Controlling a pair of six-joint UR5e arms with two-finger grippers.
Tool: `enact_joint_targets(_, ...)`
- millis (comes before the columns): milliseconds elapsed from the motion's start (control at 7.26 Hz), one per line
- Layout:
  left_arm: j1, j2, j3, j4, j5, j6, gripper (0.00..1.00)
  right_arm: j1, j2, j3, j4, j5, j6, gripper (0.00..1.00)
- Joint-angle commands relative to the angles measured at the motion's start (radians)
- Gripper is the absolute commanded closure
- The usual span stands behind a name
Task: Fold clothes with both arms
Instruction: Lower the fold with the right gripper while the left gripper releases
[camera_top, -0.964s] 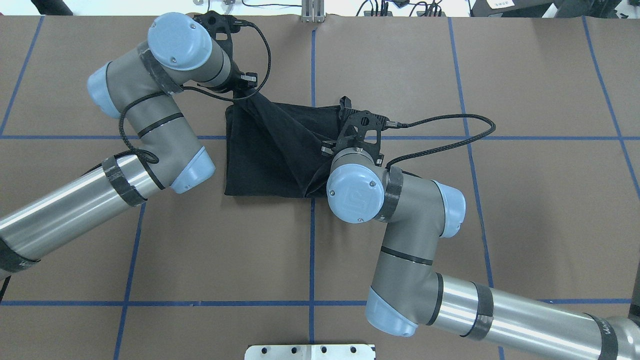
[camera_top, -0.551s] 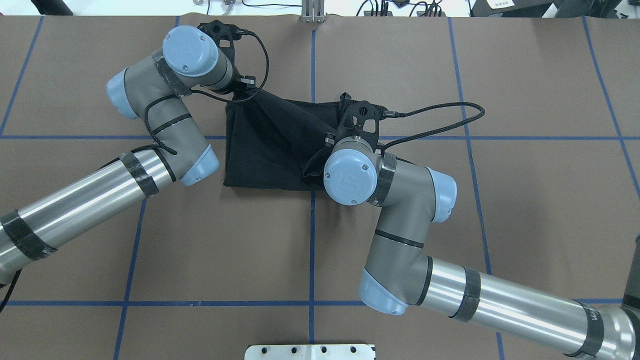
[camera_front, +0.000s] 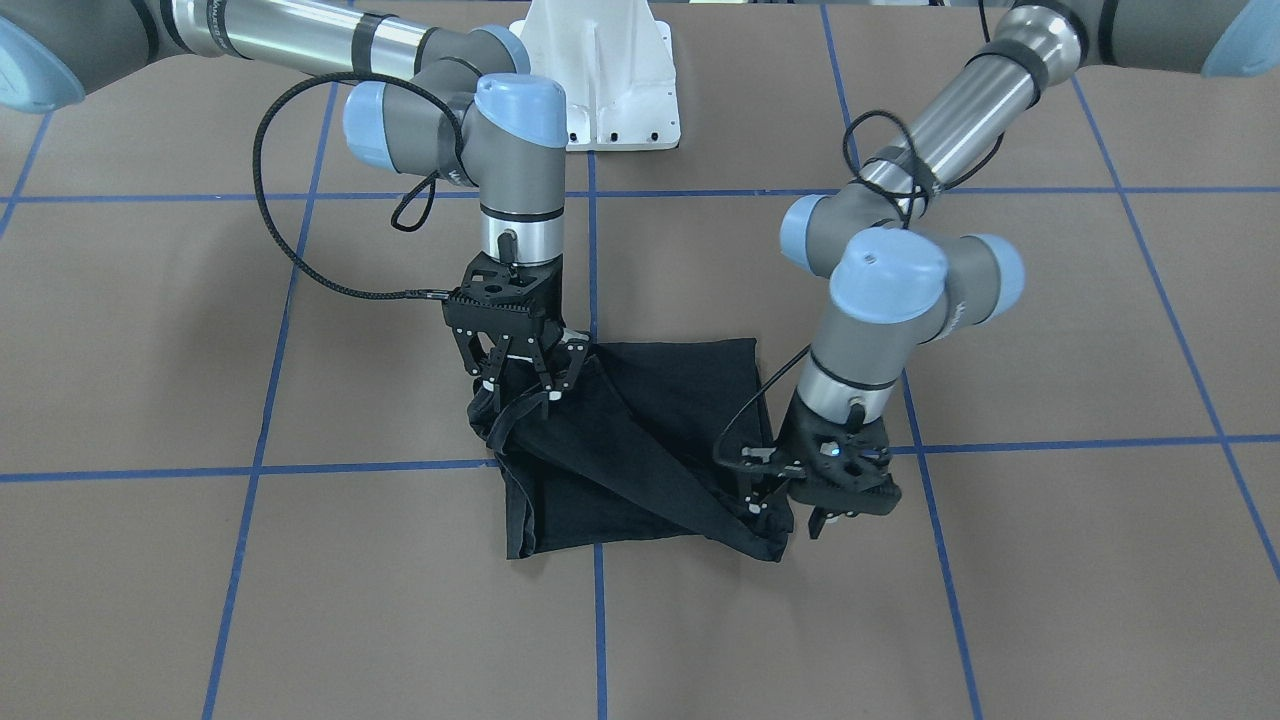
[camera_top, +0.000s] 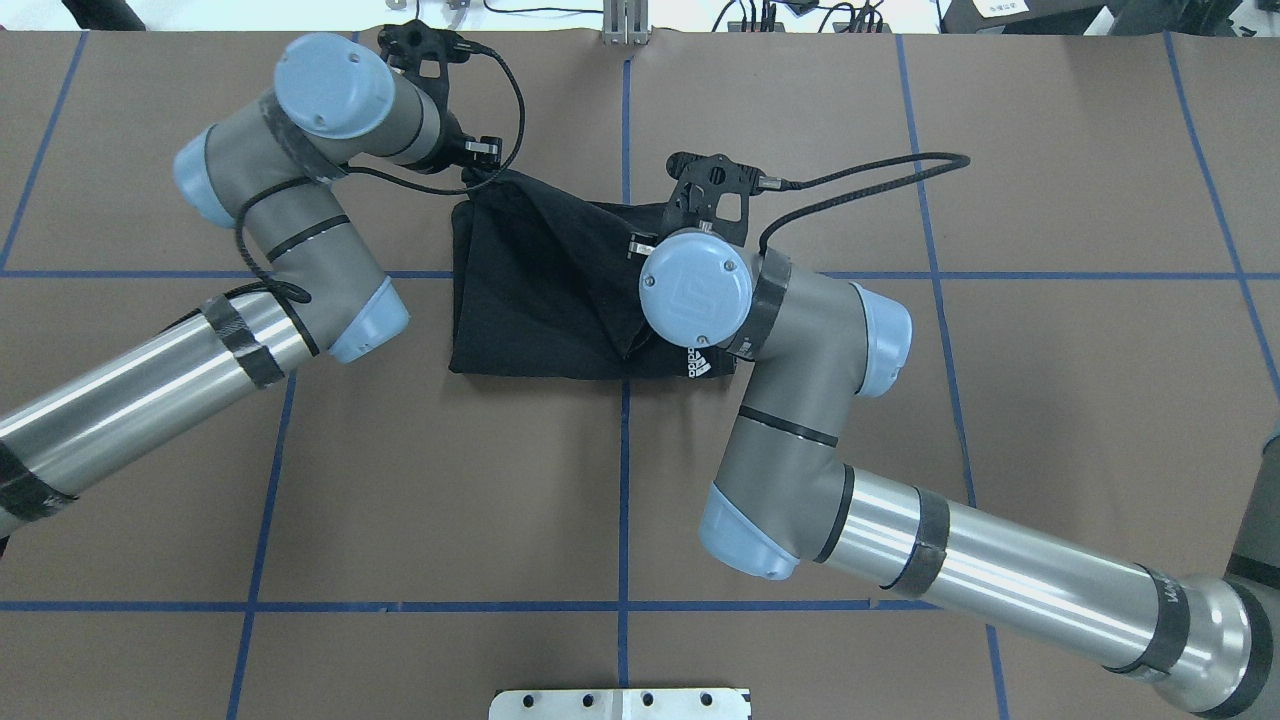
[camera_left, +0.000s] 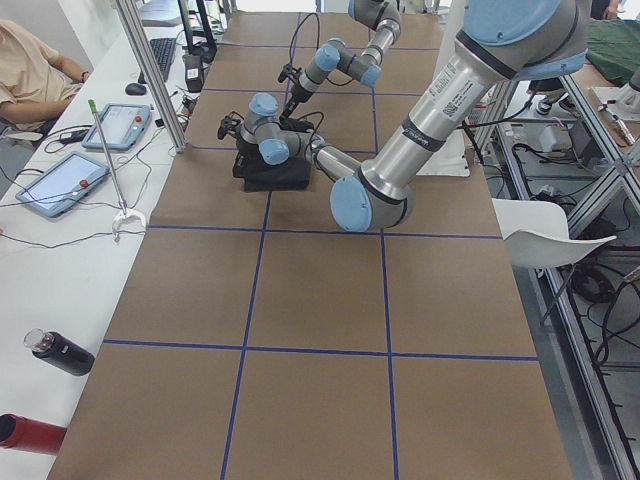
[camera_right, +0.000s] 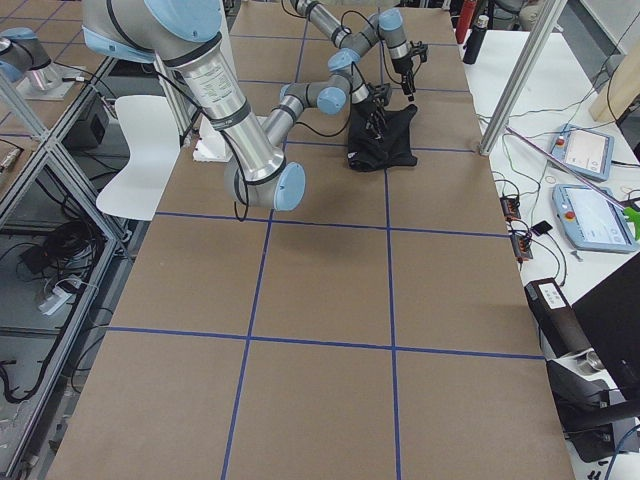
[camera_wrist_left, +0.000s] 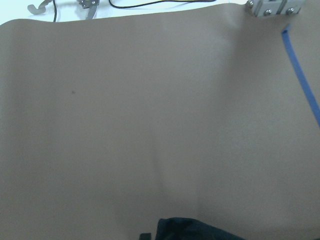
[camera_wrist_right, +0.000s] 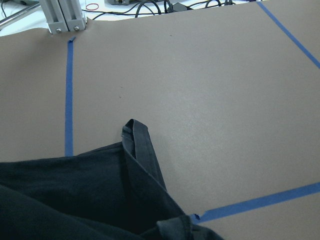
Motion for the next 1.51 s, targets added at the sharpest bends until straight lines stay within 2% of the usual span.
enact_joint_targets(0,-0.065,0.178,-0.204,-0.003,-0.096,0.176,0.00,0.028,0.034,-0.002,-0.006,0.074,-0.041,0.00)
enact_joint_targets(138,-0.076,0.238,-0.245,-0.013,-0.104,0.221,0.00,0.006,0.071,-0.044,-0.009,0.067,-0.039,0.00)
enact_joint_targets(413,-0.078,0.265,-0.270,-0.015,-0.104,0.224,0.00,-0.058,0.242,-0.294,-0.009,-0.008,-0.027,0.02)
enact_joint_targets(551,-0.076,0.265,-0.270,-0.015,-0.104,0.224,0.00,-0.092,0.263,-0.348,-0.012,-0.049,-0.026,0.05)
enact_joint_targets(688,-0.075,0.265,-0.270,-0.015,-0.103,0.218,0.00,-0.112,0.263,-0.343,-0.083,-0.086,-0.036,0.07)
enact_joint_targets(826,-0.073,0.265,-0.270,-0.015,-0.102,0.209,0.00,-0.113,0.258,-0.326,-0.138,-0.087,-0.036,0.07)
enact_joint_targets(1101,-0.072,0.265,-0.270,-0.015,-0.101,0.208,0.00,-0.146,0.217,-0.307,-0.154,-0.111,-0.029,0.09)
enact_joint_targets(1377,-0.070,0.265,-0.269,-0.016,-0.101,0.206,0.00,-0.164,0.223,-0.281,-0.165,-0.110,-0.023,0.11)
